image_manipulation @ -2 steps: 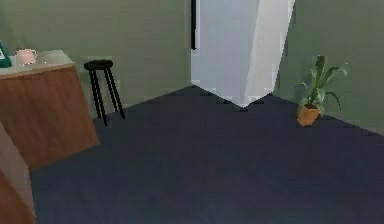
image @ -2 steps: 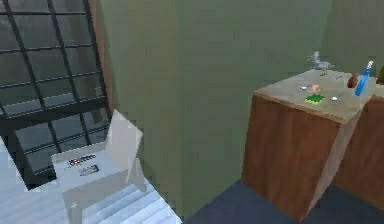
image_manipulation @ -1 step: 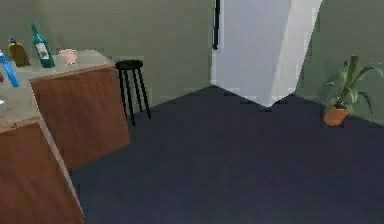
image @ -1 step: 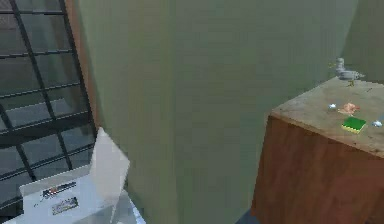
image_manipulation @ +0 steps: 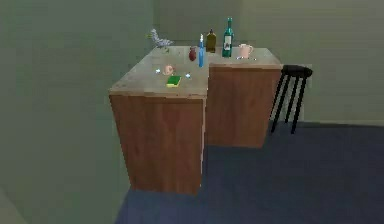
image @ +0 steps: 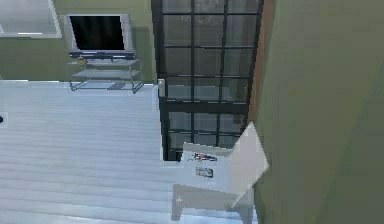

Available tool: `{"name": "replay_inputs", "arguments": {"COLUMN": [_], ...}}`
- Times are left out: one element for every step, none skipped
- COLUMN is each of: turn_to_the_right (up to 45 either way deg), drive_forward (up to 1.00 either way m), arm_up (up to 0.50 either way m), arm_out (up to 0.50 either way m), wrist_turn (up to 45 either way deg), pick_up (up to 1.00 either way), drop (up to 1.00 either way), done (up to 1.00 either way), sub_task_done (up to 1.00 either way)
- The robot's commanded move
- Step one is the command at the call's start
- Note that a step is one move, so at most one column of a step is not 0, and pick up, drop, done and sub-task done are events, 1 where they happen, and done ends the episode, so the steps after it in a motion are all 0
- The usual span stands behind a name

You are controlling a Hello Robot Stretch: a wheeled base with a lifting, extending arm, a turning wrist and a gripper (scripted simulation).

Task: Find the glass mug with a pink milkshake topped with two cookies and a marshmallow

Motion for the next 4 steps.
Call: {"name": "replay_inputs", "arguments": {"turn_to_the_right": [-30.0,0.0,-3.0,0.0], "drive_forward": [0.0,0.95,0.0,0.85], "arm_up": [0.0,0.0,0.0,0.0], "arm_out": [0.0,0.0,0.0,0.0], "wrist_turn": [0.0,0.0,0.0,0.0], "pick_up": [0.0,0.0,0.0,0.0], "drop": [0.0,0.0,0.0,0.0], "done": [0.0,0.0,0.0,0.0], "sub_task_done": [0.0,0.0,0.0,0.0]}}
